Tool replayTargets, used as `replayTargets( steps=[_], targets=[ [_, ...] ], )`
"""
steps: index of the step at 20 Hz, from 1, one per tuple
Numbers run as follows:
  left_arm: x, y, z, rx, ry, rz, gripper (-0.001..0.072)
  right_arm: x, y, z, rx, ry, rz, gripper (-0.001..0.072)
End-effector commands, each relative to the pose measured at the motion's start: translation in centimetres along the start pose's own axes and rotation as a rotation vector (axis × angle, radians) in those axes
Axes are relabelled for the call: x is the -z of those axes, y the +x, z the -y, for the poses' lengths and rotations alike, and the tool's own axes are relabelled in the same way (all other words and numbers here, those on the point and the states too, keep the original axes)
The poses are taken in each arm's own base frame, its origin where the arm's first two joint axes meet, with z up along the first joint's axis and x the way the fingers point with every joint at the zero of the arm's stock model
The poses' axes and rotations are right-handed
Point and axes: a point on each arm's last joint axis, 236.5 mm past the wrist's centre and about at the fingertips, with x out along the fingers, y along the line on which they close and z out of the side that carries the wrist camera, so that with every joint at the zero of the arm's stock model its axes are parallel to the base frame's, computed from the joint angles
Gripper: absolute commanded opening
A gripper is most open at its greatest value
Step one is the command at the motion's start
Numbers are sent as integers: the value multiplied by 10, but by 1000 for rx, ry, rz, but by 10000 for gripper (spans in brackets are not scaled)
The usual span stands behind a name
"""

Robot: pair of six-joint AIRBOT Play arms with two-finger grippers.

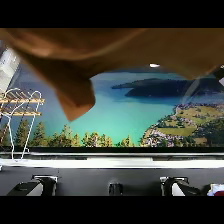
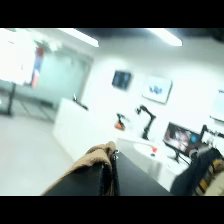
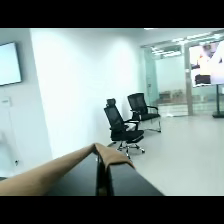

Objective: Fold the clothes and pants, and hang the long-sleeved shirts on hangers.

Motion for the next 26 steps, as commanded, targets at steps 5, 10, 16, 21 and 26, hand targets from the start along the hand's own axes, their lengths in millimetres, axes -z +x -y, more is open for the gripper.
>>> replayTargets(
  steps=[5, 10, 16, 21, 26],
  targets=[
    [169, 37, -86, -166, -92, -525, 21, 202, 55, 121, 161, 395, -546, 29],
    [444, 48, -181, -323, -376, -1150, 21, 446, 83, 195, 301, 432, -1009, 29],
    [668, 21, -257, -488, -561, -1348, 21, 663, 82, 263, 578, 596, -1176, 30],
    [678, 35, -280, -514, -556, -1251, 66, 707, 84, 274, 623, 699, -1139, 49],
    [637, 11, -295, -474, -508, -1346, 716, 660, 58, 275, 523, 656, -1294, 496]
  ],
)
